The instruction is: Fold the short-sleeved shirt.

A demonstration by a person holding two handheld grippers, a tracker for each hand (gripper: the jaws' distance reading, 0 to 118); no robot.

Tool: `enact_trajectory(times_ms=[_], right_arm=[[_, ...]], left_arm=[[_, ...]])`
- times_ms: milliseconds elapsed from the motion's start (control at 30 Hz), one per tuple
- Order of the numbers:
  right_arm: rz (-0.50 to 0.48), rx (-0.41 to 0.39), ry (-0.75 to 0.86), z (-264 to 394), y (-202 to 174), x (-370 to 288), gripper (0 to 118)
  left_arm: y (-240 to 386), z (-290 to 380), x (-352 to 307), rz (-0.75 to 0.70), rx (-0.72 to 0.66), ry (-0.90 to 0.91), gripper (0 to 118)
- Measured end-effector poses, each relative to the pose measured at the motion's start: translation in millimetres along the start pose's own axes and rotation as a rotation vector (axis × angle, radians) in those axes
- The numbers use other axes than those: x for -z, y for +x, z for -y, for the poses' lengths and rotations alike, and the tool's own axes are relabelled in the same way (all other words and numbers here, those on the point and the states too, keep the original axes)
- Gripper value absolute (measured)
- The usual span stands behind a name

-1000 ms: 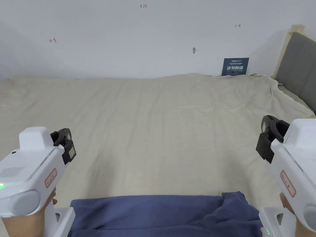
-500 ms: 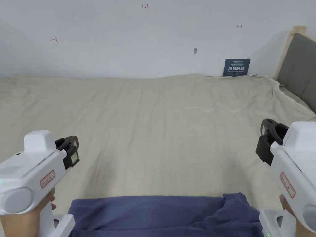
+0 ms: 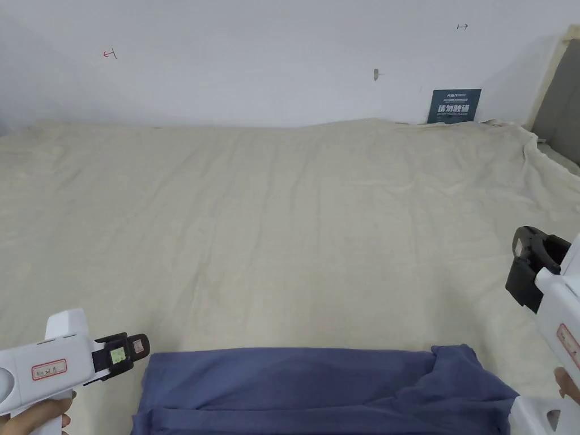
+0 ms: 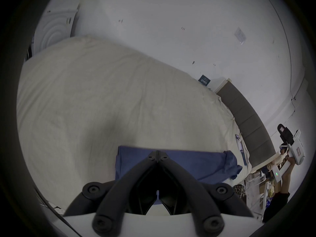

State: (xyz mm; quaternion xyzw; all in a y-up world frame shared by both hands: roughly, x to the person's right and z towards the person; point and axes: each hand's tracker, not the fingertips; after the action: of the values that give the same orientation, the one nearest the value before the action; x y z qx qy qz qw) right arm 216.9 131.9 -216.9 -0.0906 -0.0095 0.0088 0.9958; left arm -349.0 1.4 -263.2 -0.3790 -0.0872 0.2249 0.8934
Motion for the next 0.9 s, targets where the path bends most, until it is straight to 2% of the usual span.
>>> enact_trajectory(times_ms=[167, 233, 267, 333, 367, 433, 467, 633, 900], right_arm=[[0.001, -0.015, -0.032, 5, -6, 7, 0], [0.001, -0.021, -0.044, 6, -9, 11, 0], [0.003, -0.022, -0.047, 8, -10, 12, 0], [0.002, -0.023, -0.060, 9, -12, 16, 0], [0.002, -0.027, -0.065, 10, -13, 19, 0], [-0.001, -0.033, -0.075, 12, -15, 21, 0], [-0.001, -0.035, -0.078, 12, -16, 23, 0], [-0.005, -0.034, -0.097, 18, -14, 34, 0], [-0.005, -0.038, -0.113, 25, -9, 41, 0]], left_arm=[[-30, 11, 19, 0.020, -0.025, -0.141, 3], [-39, 14, 29, 0.036, -0.047, -0.196, 12], [-42, 15, 34, 0.010, -0.042, -0.184, 24], [-47, 19, 43, -0.015, -0.023, -0.187, 28], [-51, 20, 48, -0.024, -0.033, -0.192, 39], [-58, 19, 59, -0.043, -0.065, -0.245, 70], [-56, 21, 60, -0.052, -0.075, -0.259, 77], [-66, 26, 77, -0.043, -0.103, -0.303, 77], [-49, 25, 85, -0.032, -0.037, -0.304, 76]])
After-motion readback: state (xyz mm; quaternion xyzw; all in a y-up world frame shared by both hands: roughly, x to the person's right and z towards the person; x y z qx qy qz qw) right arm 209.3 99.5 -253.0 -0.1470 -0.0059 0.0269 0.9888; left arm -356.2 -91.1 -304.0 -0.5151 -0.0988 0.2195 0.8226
